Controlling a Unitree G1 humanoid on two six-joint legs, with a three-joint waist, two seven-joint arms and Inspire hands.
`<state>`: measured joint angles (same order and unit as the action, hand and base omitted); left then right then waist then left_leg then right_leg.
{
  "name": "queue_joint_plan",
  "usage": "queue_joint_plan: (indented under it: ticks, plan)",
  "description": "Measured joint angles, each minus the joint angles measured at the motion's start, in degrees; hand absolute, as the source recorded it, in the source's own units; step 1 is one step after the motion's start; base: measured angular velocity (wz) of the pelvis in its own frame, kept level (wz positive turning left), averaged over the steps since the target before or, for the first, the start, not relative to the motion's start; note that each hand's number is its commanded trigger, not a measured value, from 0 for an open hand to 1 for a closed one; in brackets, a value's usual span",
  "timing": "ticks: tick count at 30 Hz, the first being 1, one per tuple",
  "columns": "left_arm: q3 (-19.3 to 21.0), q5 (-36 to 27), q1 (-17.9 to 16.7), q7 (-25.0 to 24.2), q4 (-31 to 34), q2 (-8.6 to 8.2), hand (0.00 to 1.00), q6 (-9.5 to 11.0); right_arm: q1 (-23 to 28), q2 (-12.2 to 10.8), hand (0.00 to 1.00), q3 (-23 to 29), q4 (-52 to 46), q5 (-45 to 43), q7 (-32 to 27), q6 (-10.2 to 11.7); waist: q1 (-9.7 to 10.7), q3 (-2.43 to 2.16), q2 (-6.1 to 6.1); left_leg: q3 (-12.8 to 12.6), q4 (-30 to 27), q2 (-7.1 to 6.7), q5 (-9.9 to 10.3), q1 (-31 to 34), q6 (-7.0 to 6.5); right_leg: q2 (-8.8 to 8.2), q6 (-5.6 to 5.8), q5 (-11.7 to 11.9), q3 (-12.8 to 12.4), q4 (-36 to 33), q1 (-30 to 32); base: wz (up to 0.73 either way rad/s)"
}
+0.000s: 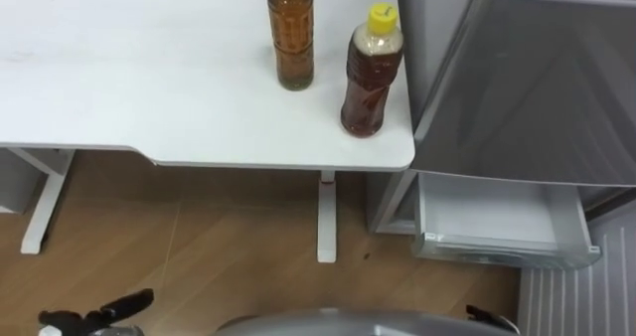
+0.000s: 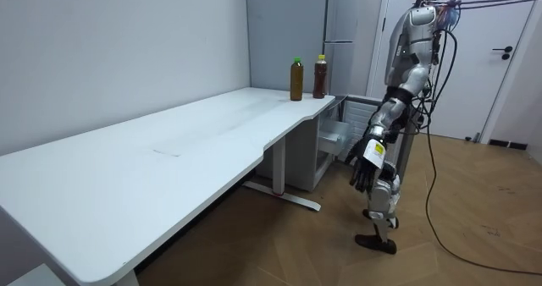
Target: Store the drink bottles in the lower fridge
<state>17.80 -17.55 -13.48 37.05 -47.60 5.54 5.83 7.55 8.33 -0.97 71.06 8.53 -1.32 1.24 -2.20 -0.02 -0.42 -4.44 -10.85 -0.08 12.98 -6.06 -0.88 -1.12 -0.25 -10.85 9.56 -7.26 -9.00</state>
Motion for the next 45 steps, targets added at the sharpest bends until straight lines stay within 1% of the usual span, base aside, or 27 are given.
queue_joint_plan:
  ticks: [1,2,3,6,7,10,11,13,15,16,17,19,21,22,25,26,28,32,34,37,38,39,40,41,42,43,45]
  plan:
    - [0.02,-0.93,-0.12,1.68,1.85,0.0,0.0,0.86,0.09,-0.01,0.0,-0.11,-0.01,0.02,-0.16,0.05,-0.45,-0.1,0.13,0.0,-0.03,0.0,0.0,-0.13,0.0,0.0,0.0,0.0,0.0,-0.02,0.04,0.0]
    - [0.05,-1.02,-0.11,2.62,2.96,0.0,0.0,1.17,0.21,-0.01,0.0,-0.15,-0.01,0.01,-0.28,0.05,-0.78,-0.19,0.17,0.0,-0.08,0.0,0.0,-0.23,0.0,0.0,0.0,0.0,0.01,-0.02,0.07,0.0]
    - [0.06,-0.98,0.01,4.48,5.01,0.0,0.0,2.35,0.45,-0.01,0.0,-0.19,-0.01,-0.06,-0.6,0.05,-1.35,-0.23,0.0,0.01,-0.07,0.0,0.0,-0.29,0.0,-0.01,0.0,0.0,0.03,-0.06,0.08,0.0]
    - [0.08,-0.86,0.18,8.03,8.46,0.06,0.0,4.83,0.32,0.0,0.0,-0.17,-0.02,-1.38,-1.18,0.37,-1.67,-0.27,-0.03,0.23,-0.1,-0.06,0.0,-0.31,-0.01,-0.03,0.0,0.0,0.02,-0.2,0.12,0.0]
    - [0.08,-0.81,0.2,8.55,9.07,0.07,0.0,5.14,0.34,-0.01,0.0,-0.17,-0.02,-1.58,-1.24,0.51,-1.68,-0.27,-0.03,0.52,-0.13,-0.12,0.0,-0.3,-0.01,-0.05,0.0,0.0,0.08,-0.25,0.11,0.05]
    - [0.12,-0.98,0.18,11.22,14.32,0.09,0.0,5.76,0.32,-0.05,0.0,-0.33,-0.03,-2.53,-1.66,0.69,-1.94,-0.28,-0.05,3.02,-0.43,-0.56,0.02,-0.14,-0.1,-0.03,0.0,0.0,0.2,-0.34,0.11,0.03]
    - [0.08,-0.99,0.13,12.3,17.64,0.09,0.0,5.96,0.39,-0.05,0.0,-0.35,-0.04,-2.54,-1.64,0.71,-2.27,-0.29,-0.09,3.54,-0.45,-0.63,0.02,-0.18,-0.11,0.01,0.0,0.0,0.18,-0.37,0.11,0.0]
    - [0.11,-0.8,0.27,14.01,23.35,0.41,0.0,7.96,0.37,-0.07,0.0,-0.24,-0.05,-2.76,-1.61,0.86,-2.43,-0.28,-0.15,4.71,-0.46,-0.81,0.02,-0.06,-0.12,0.0,0.0,0.0,0.64,-0.36,0.08,0.06]
    - [0.96,0.05,0.21,14.55,27.39,0.68,0.0,8.56,0.64,-0.12,0.0,0.08,-0.04,-3.39,-1.62,1.42,-2.75,-0.3,-0.13,4.86,-0.41,-0.78,0.01,-0.06,-0.12,0.05,-0.01,0.0,0.66,-0.36,0.19,0.0]
    - [2.06,0.36,0.16,15.12,30.48,0.7,0.0,8.61,0.77,-0.11,0.0,0.13,-0.07,-4.31,-1.65,1.46,-2.75,-0.32,-0.12,5.09,-0.44,-0.79,0.01,-0.05,-0.12,0.08,-0.03,-0.02,0.78,-0.36,0.18,0.0]
    - [2.52,0.35,0.15,15.44,32.17,0.69,0.0,8.63,0.87,-0.11,0.0,0.13,-0.07,-4.54,-1.67,1.53,-2.84,-0.32,-0.14,5.19,-0.46,-0.78,0.01,-0.05,-0.12,0.09,-0.04,-0.02,0.82,-0.36,0.16,0.0]
    - [3.43,0.3,0.1,16.51,37.78,0.69,0.0,8.66,0.96,-0.09,0.0,0.09,-0.05,-4.52,-1.67,1.75,-2.97,-0.33,-0.12,5.3,-0.57,-0.78,0.01,-0.04,-0.12,0.09,-0.04,-0.02,0.89,-0.37,0.16,0.0]
    - [3.73,0.33,0.26,16.81,43.34,0.98,0.0,9.83,0.67,-0.09,0.0,0.05,0.01,-4.5,-1.6,1.87,-2.93,-0.36,-0.04,5.79,-0.7,-0.9,0.01,-0.07,-0.13,0.03,-0.04,-0.01,1.29,-0.4,-0.03,0.05]
    - [3.78,0.35,0.31,16.57,44.38,1.0,0.0,9.95,0.68,-0.09,0.0,0.06,0.02,-4.5,-1.55,1.9,-2.78,-0.36,-0.02,6.11,-0.75,-0.97,0.0,-0.08,-0.13,0.0,-0.04,-0.01,1.4,-0.4,-0.1,0.07]
    - [3.83,0.66,0.25,15.19,51.3,0.95,0.0,9.73,0.87,-0.08,0.0,0.18,0.03,-4.63,-1.07,1.99,-2.64,-0.31,0.01,6.97,-0.92,-1.15,0.0,0.51,-0.13,-0.04,-0.04,-0.02,1.85,-0.3,-0.06,0.07]
    - [3.9,1.57,0.3,14.95,52.51,0.96,0.0,9.6,0.99,-0.08,0.0,0.37,0.01,-4.7,-1.07,2.01,-2.63,-0.32,0.03,7.01,-0.93,-1.19,0.0,0.54,-0.13,-0.06,-0.04,-0.02,1.93,-0.29,-0.06,0.08]
    - [3.95,6.21,0.38,14.3,57.63,0.96,0.0,9.6,1.07,-0.09,0.0,1.01,0.06,-4.68,-1.03,2.08,-2.26,-0.29,0.21,7.06,-0.97,-1.29,-0.02,0.45,-0.18,-0.14,-0.03,-0.02,2.15,-0.28,-0.07,0.05]
    - [3.85,13.11,0.74,12.4,62.12,1.06,0.0,9.65,1.19,0.19,0.0,1.12,0.33,-4.55,-1.04,3.13,-1.36,-0.21,0.67,7.16,-0.98,-1.4,-0.08,0.39,-0.28,-0.22,-0.02,-0.03,2.14,-0.28,-0.16,0.0]
    - [3.34,14.78,0.77,11.11,64.14,1.09,0.0,9.62,1.46,0.21,0.0,0.94,0.24,-4.34,-1.02,3.29,-1.09,-0.22,0.76,7.4,-0.92,-1.42,-0.1,0.35,-0.31,-0.25,-0.01,-0.04,2.09,-0.3,-0.1,0.0]
    - [0.15,18.9,1.96,7.66,67.09,1.27,0.0,9.43,0.88,0.21,0.0,0.58,0.87,-4.58,-0.46,3.33,-0.87,0.13,0.44,8.12,-0.77,-1.58,-0.11,0.67,-0.33,-0.26,0.05,-0.09,2.21,-0.13,0.02,0.02]
    - [-0.57,19.79,2.23,7.08,67.16,1.47,0.0,9.36,0.61,0.22,0.0,0.48,1.2,-4.58,-0.39,3.33,-0.73,0.14,0.4,8.24,-0.77,-1.61,-0.11,0.83,-0.34,-0.24,0.06,-0.1,2.24,0.05,0.01,0.11]
    - [-2.47,20.64,2.86,5.8,67.22,1.98,0.0,9.1,0.1,0.21,0.0,0.19,2.04,-4.59,-0.27,3.33,-0.09,0.17,0.23,8.32,-0.81,-1.69,-0.12,1.01,-0.36,-0.21,0.09,-0.07,2.23,0.55,0.0,0.16]
    - [-3.98,20.8,3.33,3.98,67.24,2.05,0.0,8.75,-0.31,0.19,0.0,0.03,1.98,-4.61,-0.02,3.25,0.57,0.2,0.23,8.35,-0.86,-1.72,-0.2,1.62,-0.45,-0.25,0.11,-0.04,2.47,0.54,0.22,0.14]
    - [-4.92,21.02,3.56,2.88,67.24,2.02,0.0,8.29,-0.56,0.19,0.0,0.03,1.86,-4.59,0.14,3.28,0.54,0.17,0.29,8.33,-0.88,-1.71,-0.2,1.77,-0.45,-0.25,0.1,-0.03,2.6,0.52,0.28,0.05]
    - [-6.36,21.05,3.94,0.24,67.24,1.93,0.0,7.59,-0.82,0.18,0.0,0.02,1.87,-4.57,0.32,3.24,0.57,0.14,0.25,8.29,-0.91,-1.69,-0.2,1.91,-0.45,-0.26,0.1,-0.03,2.69,0.52,0.36,0.0]
    - [-7.15,21.05,4.19,-1.08,67.24,1.93,0.0,7.28,-0.9,0.18,0.0,-0.01,1.87,-4.56,0.45,3.24,0.7,0.11,0.18,8.29,-0.91,-1.68,-0.2,1.97,-0.45,-0.27,0.09,-0.03,2.7,0.51,0.37,0.0]
    - [-10.01,20.04,4.69,-5.6,68.31,1.94,0.0,6.49,-1.36,0.21,0.0,-0.21,1.86,-4.58,0.92,3.32,1.23,0.04,0.09,8.32,-1.06,-1.69,-0.22,2.48,-0.45,-0.38,0.09,-0.02,3.05,0.39,0.86,0.0]
